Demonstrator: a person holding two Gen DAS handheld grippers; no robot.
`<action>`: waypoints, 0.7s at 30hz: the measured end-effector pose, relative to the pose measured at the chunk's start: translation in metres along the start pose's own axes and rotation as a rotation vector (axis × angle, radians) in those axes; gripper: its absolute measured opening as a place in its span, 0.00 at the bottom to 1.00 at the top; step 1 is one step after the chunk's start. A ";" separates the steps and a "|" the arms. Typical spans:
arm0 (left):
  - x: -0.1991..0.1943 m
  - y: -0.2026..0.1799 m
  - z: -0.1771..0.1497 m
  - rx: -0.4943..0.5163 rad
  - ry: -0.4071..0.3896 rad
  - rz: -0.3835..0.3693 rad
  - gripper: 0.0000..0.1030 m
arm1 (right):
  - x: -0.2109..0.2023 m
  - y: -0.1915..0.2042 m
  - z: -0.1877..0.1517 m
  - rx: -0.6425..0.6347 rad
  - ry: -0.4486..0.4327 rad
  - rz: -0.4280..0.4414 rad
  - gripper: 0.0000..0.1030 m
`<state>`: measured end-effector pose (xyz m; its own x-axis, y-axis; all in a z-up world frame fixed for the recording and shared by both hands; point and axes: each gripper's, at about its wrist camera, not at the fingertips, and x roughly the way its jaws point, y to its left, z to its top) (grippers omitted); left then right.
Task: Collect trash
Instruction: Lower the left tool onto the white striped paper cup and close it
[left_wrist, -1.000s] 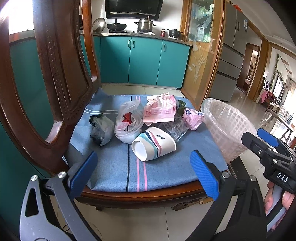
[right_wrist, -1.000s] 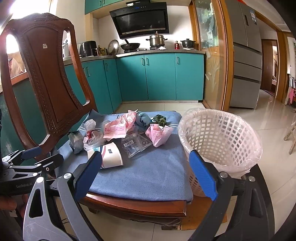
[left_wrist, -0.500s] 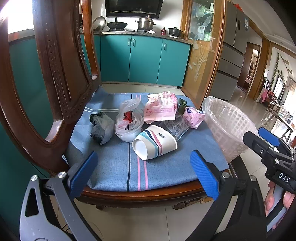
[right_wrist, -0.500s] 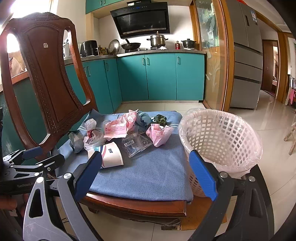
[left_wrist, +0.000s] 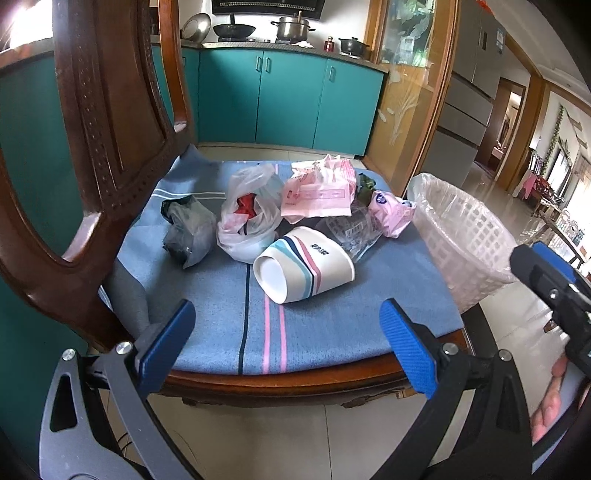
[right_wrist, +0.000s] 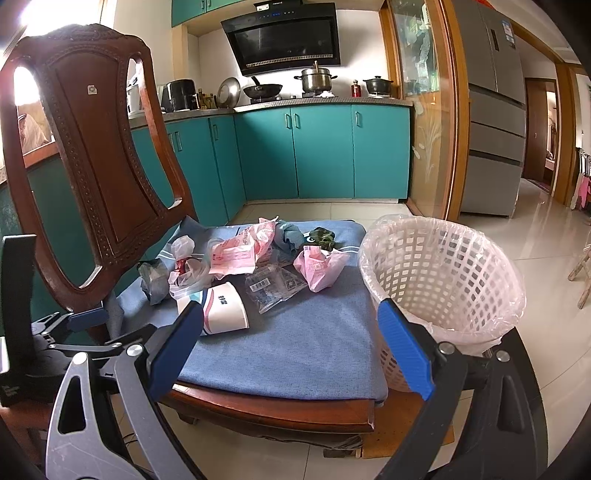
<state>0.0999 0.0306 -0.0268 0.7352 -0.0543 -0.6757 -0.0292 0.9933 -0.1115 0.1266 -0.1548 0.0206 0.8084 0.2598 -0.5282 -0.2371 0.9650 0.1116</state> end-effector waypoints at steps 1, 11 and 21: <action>0.003 -0.001 0.000 -0.007 0.004 0.000 0.97 | 0.001 -0.001 0.000 0.002 0.001 0.000 0.90; 0.060 -0.036 0.005 -0.056 0.078 0.130 0.97 | 0.006 -0.022 0.012 0.072 -0.012 -0.016 0.90; 0.112 -0.062 0.014 -0.162 0.094 0.340 0.96 | 0.010 -0.044 0.011 0.124 0.008 -0.014 0.90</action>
<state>0.1935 -0.0356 -0.0852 0.6000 0.2585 -0.7571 -0.3722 0.9279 0.0218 0.1512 -0.1943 0.0191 0.8064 0.2467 -0.5374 -0.1575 0.9656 0.2069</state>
